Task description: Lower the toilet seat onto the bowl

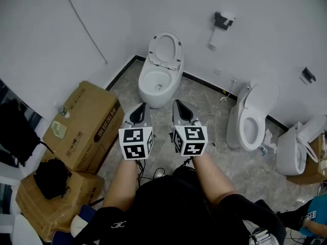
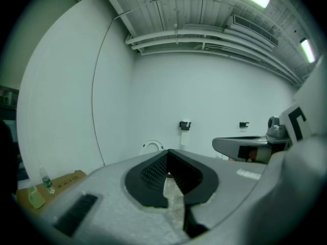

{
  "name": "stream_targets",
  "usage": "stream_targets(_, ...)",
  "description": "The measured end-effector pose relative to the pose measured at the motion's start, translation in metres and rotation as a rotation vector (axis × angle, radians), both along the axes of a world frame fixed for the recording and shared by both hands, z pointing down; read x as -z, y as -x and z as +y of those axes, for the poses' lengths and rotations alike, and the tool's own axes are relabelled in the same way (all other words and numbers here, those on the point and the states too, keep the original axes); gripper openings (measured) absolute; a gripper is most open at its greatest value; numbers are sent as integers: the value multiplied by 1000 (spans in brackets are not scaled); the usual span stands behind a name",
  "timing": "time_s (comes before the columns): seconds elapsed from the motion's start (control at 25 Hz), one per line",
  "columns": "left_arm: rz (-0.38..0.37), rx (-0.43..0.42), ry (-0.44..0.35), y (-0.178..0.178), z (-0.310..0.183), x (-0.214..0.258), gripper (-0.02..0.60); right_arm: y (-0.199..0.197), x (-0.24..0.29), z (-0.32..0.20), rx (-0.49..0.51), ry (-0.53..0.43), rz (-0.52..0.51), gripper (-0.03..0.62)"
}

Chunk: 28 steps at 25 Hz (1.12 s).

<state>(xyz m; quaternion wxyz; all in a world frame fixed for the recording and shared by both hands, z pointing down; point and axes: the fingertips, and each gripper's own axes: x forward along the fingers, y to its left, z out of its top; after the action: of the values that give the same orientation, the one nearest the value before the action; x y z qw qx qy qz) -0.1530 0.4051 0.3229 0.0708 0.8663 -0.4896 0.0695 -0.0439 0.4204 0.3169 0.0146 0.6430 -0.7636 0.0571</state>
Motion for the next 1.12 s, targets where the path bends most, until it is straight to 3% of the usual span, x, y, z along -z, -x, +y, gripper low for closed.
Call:
stream_targets(0.56, -32, -3, 18, 1, -71, -22, 9, -10, -18, -76, -21, 4, -31, 9)
stream_targets(1.12, -53, 3, 13, -48, -233, -34, 9, -55, -27, -248, 7, -5, -18, 9)
